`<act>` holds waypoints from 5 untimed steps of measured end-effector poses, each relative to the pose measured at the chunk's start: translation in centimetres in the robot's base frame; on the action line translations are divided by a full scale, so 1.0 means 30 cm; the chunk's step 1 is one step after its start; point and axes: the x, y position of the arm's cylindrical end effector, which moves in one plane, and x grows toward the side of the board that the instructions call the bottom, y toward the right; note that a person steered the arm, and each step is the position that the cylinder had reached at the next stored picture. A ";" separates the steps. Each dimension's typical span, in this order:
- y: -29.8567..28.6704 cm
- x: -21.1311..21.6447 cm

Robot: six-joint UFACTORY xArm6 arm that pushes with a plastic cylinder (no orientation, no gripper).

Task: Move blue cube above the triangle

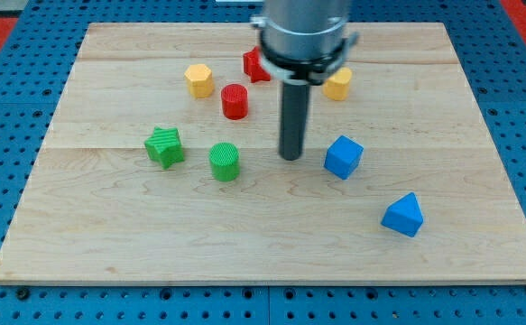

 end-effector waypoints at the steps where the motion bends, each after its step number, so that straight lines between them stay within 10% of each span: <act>1: 0.206 0.036; 5: 0.333 -0.078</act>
